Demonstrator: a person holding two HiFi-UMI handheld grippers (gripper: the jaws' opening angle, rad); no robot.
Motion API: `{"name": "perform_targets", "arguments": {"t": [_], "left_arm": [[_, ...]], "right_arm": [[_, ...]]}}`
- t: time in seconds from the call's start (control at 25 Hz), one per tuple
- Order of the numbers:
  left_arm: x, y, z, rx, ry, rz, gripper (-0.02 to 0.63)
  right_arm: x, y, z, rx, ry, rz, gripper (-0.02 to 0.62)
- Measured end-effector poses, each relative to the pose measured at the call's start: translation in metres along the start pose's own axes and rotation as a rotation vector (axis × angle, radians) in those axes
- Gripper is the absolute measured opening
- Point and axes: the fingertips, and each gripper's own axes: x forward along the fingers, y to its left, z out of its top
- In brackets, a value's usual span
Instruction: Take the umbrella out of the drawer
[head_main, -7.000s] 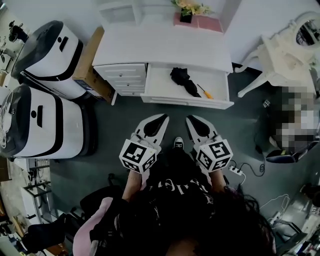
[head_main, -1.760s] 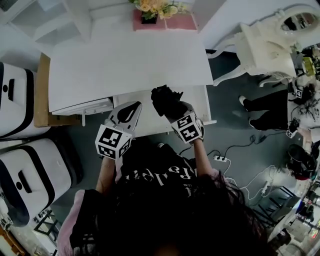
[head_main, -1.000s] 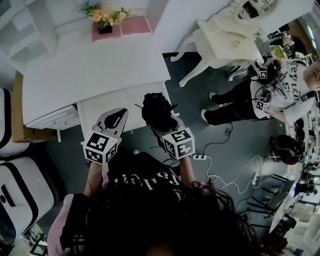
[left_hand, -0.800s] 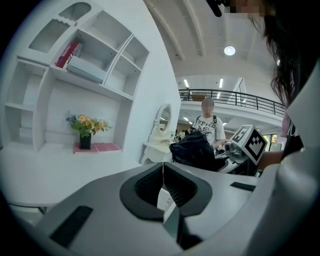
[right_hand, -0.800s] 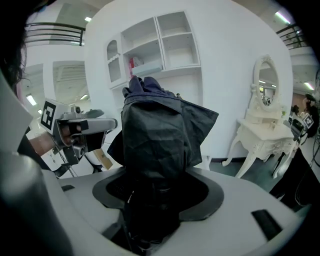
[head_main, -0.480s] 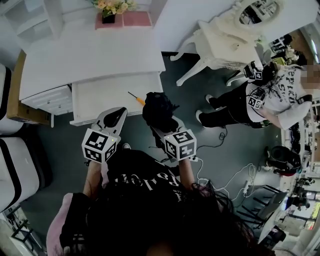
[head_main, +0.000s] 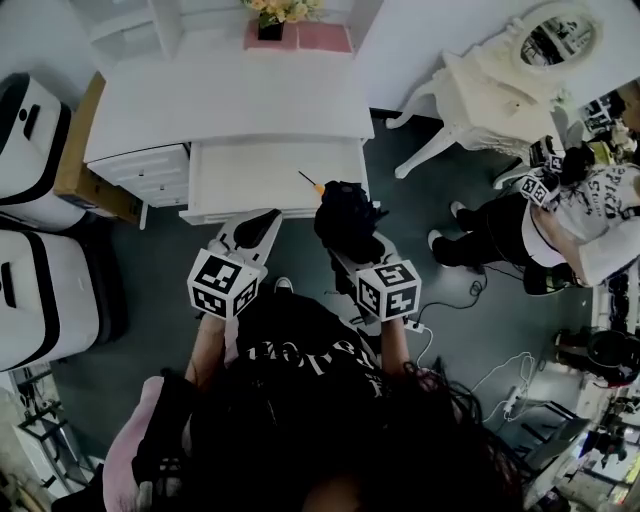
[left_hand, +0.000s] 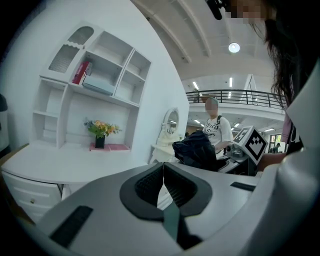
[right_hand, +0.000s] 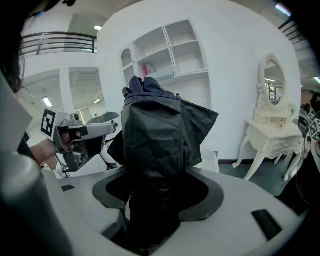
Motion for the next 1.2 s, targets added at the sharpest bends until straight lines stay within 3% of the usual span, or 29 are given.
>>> {"name": "perform_targets", "arguments": {"t": [0.24, 0.64, 0.96, 1.2], "left_arm": [[-0.044, 0.004, 0.005, 0.027, -0.004, 0.028, 0.014], [-0.157, 0.017, -0.024, 0.019, 0.011, 0.077, 0.014], [-0.221, -0.011, -0.057, 0.028, 0.030, 0.035, 0.014], [-0.240, -0.030, -0.078, 0.012, 0.034, 0.016, 0.014]], "right_arm": [[0.003, 0.038, 0.009, 0.003, -0.034, 0.031, 0.275], [-0.001, 0.133, -0.015, 0.084, -0.066, 0.063, 0.275], [-0.021, 0.191, -0.057, 0.115, -0.077, 0.046, 0.275], [-0.036, 0.210, -0.085, 0.149, -0.062, 0.038, 0.275]]}}
